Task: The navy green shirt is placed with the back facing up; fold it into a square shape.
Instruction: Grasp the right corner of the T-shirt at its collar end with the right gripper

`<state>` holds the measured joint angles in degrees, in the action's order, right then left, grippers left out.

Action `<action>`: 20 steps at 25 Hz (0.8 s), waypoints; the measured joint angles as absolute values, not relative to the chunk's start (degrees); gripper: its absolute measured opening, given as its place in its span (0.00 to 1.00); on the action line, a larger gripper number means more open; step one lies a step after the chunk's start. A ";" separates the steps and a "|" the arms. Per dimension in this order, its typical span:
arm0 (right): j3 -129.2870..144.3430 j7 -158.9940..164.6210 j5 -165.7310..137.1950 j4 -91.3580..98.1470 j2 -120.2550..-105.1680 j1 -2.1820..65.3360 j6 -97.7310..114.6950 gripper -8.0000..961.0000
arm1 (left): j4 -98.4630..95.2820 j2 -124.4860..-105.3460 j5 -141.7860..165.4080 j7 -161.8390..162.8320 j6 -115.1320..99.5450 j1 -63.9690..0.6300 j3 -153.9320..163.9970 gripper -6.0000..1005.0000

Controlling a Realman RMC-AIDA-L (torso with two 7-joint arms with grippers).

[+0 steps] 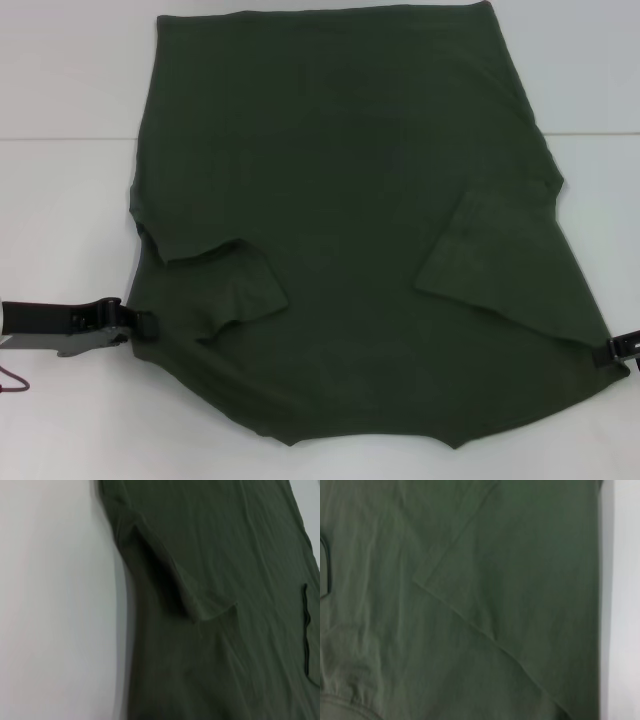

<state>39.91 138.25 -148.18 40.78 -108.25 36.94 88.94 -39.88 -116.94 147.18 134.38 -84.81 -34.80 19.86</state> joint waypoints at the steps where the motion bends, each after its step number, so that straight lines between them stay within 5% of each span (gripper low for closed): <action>1: 39.90 138.25 -148.18 40.79 -108.26 36.97 88.94 0.92 | -39.88 -116.93 147.18 134.38 -84.81 -34.80 19.87 0.04; 20: 40.75 138.34 -148.21 40.79 -108.40 37.29 89.20 0.92 | -39.90 -116.71 147.03 134.39 -84.96 -35.33 19.94 0.04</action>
